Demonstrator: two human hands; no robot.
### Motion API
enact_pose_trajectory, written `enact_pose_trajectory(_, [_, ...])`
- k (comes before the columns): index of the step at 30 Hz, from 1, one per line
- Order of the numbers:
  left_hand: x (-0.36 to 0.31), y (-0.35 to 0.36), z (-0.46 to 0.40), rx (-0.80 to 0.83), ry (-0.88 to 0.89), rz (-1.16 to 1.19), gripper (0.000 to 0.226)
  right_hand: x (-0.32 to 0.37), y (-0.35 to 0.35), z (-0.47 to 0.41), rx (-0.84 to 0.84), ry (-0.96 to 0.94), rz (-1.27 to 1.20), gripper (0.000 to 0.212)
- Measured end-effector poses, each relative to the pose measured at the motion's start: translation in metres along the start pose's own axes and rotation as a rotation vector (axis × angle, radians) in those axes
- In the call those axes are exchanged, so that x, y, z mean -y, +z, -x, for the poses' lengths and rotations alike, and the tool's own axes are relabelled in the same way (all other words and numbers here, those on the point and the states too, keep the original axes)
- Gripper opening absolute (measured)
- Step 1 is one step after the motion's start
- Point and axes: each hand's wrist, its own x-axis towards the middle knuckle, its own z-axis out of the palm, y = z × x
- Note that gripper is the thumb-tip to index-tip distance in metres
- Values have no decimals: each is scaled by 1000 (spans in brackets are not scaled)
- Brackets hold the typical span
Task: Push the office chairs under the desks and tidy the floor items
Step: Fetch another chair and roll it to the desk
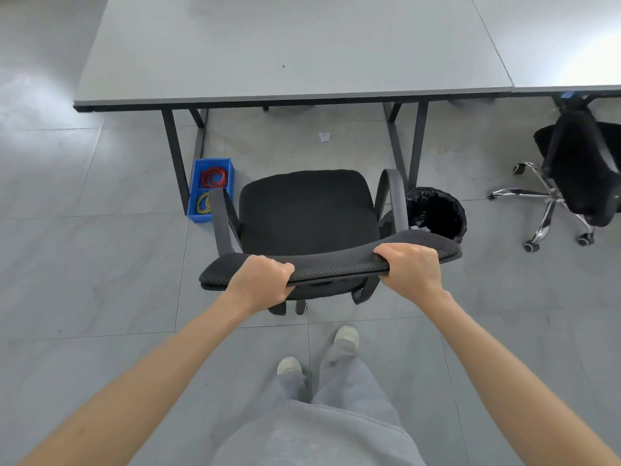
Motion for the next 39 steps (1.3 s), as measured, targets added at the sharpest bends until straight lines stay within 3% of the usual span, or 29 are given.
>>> enact_pose_trajectory(4, [28, -7, -33, 31, 0, 15, 28, -6, -2, -37, 15, 43, 2, 16])
enact_pose_trajectory(10, [54, -18, -75, 43, -224, 137, 29, -6, -8, -112, 230, 48, 7, 24])
enact_pose_trajectory(13, [71, -18, -77, 52, -212, 119, 29, 6, -8, -129, 294, 21, 36, 23])
enact_pose_trajectory(17, [71, -5, -60, 8, -101, 105, 24, 8, -3, -108, 266, 49, 34, 25])
enact_pose_trajectory(23, [94, 8, -47, -61, 21, 116, 22, 28, 12, -88, 48, 70, 8, 10])
enact_pose_trajectory(39, [237, -9, -169, -37, -47, 150, 18, 25, 41, -256, -1, 83, -10, 16])
